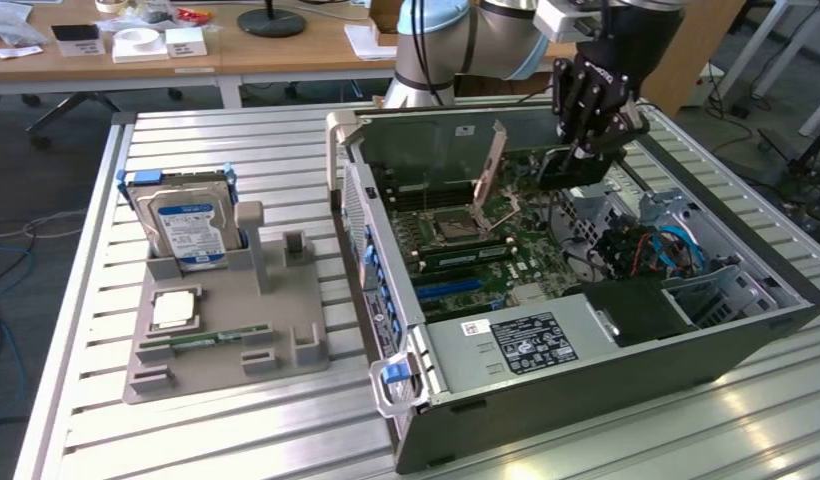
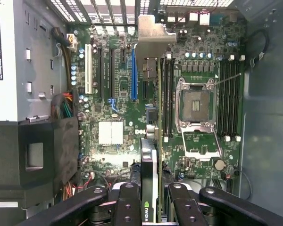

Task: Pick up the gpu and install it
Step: 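Insert the gpu into the slot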

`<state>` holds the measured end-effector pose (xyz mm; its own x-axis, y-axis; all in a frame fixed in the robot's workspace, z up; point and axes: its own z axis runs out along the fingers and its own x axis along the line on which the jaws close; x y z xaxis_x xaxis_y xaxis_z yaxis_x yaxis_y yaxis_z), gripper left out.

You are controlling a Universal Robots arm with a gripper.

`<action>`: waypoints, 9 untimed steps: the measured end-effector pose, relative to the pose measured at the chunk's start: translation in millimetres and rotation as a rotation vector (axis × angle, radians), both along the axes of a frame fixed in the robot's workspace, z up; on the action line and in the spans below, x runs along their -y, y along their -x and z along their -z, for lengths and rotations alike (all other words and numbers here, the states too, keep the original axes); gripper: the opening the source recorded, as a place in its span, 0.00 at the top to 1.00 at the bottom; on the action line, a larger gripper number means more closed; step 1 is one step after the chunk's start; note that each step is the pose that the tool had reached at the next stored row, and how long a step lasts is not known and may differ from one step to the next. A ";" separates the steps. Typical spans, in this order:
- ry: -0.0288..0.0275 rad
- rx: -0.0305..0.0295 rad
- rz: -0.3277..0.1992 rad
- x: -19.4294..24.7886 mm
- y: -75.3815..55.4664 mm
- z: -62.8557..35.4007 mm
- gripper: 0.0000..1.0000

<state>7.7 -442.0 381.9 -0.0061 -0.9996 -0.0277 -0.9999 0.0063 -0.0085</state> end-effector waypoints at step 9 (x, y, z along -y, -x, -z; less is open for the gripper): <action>0.0002 0.0002 0.000 0.0 1.7 8.1 0.73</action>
